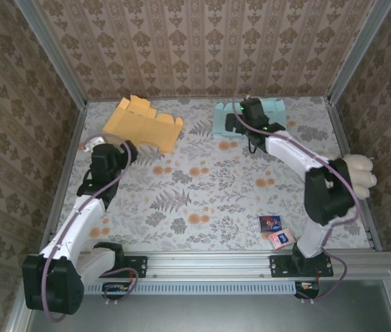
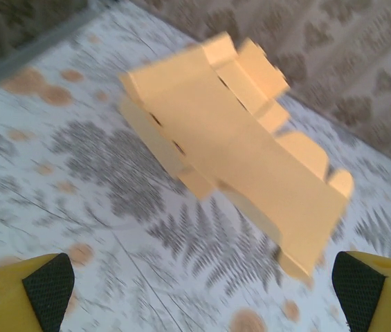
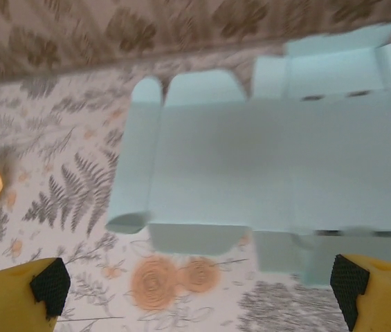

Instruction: Fold the paper box

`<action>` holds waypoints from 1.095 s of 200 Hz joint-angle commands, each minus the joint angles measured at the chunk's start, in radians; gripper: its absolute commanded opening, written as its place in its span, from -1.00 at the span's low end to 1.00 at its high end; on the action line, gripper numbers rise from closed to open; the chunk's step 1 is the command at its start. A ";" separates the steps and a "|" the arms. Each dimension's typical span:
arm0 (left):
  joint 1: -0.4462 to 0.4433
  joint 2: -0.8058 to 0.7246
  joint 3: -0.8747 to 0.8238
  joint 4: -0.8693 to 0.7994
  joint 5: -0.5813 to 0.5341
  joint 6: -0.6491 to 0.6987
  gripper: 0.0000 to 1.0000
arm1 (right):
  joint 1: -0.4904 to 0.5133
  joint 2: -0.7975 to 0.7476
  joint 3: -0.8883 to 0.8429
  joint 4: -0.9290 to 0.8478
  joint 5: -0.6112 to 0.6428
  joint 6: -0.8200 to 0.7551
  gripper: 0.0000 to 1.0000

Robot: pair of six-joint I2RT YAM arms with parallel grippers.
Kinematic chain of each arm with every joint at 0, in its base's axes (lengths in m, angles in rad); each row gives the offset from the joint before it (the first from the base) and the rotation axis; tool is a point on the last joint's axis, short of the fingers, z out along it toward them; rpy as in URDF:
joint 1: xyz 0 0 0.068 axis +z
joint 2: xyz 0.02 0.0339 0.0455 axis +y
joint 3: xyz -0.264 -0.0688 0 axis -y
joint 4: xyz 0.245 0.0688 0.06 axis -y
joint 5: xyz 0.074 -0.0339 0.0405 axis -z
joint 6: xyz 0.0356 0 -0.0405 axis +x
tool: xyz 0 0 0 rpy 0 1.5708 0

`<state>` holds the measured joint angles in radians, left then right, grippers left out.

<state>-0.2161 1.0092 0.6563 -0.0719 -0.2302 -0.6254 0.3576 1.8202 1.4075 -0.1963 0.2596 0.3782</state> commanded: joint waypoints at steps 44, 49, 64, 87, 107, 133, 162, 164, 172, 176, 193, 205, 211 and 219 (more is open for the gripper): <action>-0.162 0.126 0.096 0.071 0.003 0.033 1.00 | 0.032 0.339 0.331 -0.092 -0.130 0.041 1.00; -0.170 0.139 0.100 0.078 0.002 0.038 1.00 | 0.033 0.358 0.347 -0.093 -0.135 0.041 1.00; -0.199 0.176 0.109 0.108 0.003 0.052 1.00 | 0.035 0.406 0.385 -0.098 -0.140 0.043 1.00; -0.233 0.223 0.116 0.152 -0.007 0.071 1.00 | 0.034 0.460 0.410 -0.097 -0.169 0.067 1.00; -0.271 0.252 0.131 0.159 -0.016 0.089 1.00 | 0.034 0.491 0.418 -0.088 -0.205 0.081 1.00; -0.293 0.274 0.134 0.168 -0.028 0.098 1.00 | 0.032 0.512 0.417 -0.083 -0.220 0.094 1.00; -0.305 0.281 0.125 0.170 -0.045 0.098 1.00 | 0.033 0.524 0.406 -0.098 -0.246 0.104 1.00; -0.306 0.281 0.124 0.169 -0.046 0.098 1.00 | 0.032 0.522 0.403 -0.099 -0.248 0.105 1.00; -0.308 0.278 0.123 0.162 -0.051 0.100 1.00 | 0.033 0.514 0.383 -0.093 -0.263 0.109 1.00; -0.310 0.276 0.124 0.158 -0.055 0.100 1.00 | 0.032 0.509 0.371 -0.085 -0.273 0.109 1.00; -0.315 0.264 0.123 0.137 -0.070 0.102 1.00 | 0.033 0.472 0.299 -0.056 -0.302 0.118 1.00; -0.320 0.252 0.116 0.128 -0.080 0.102 1.00 | 0.033 0.437 0.235 -0.029 -0.324 0.123 1.00; -0.324 0.245 0.111 0.124 -0.086 0.104 1.00 | 0.033 0.418 0.204 -0.016 -0.332 0.123 1.00; -0.327 0.235 0.103 0.120 -0.095 0.103 1.00 | 0.035 0.390 0.158 -0.001 -0.342 0.125 1.00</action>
<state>-0.5289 1.2816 0.7555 0.0662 -0.2806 -0.5449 0.3870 2.2780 1.6840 -0.1856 0.0010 0.4675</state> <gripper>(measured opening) 0.995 0.999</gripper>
